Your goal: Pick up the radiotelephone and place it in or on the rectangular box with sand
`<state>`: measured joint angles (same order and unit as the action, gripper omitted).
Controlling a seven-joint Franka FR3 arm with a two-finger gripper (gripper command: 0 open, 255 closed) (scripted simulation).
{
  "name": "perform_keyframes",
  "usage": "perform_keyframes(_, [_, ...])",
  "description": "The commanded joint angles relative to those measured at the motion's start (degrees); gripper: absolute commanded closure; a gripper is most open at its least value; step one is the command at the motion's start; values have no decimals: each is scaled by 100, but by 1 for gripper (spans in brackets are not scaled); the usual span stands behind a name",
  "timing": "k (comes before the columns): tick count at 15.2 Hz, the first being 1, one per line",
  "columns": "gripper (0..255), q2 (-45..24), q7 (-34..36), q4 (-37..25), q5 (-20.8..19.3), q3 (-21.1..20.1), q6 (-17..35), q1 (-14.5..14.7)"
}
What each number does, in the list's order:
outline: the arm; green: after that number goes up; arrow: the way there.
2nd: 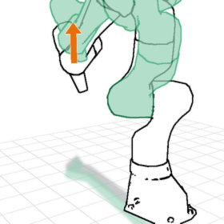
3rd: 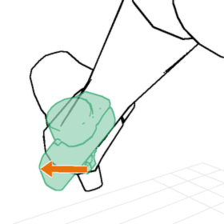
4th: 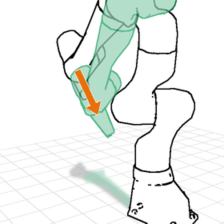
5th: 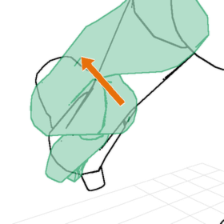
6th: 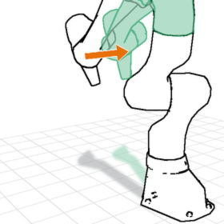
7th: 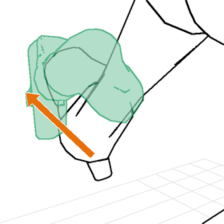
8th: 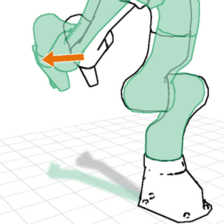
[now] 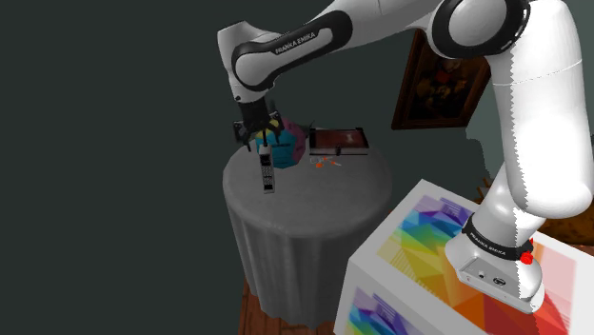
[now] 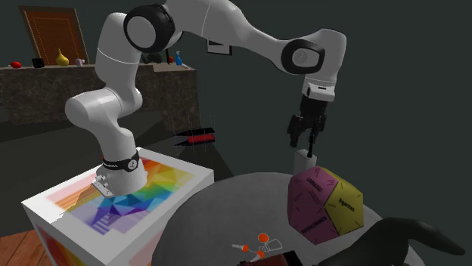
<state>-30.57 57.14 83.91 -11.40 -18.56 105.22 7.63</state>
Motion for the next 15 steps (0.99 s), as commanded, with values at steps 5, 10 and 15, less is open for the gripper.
perform_keyframes(5, [0,-182,70,181,-67,48,347,5])
perform_keyframes(10, [0,-206,81,267,-80,56,456,-1])
perform_keyframes(15, [255,-206,81,268,-80,56,456,-1])
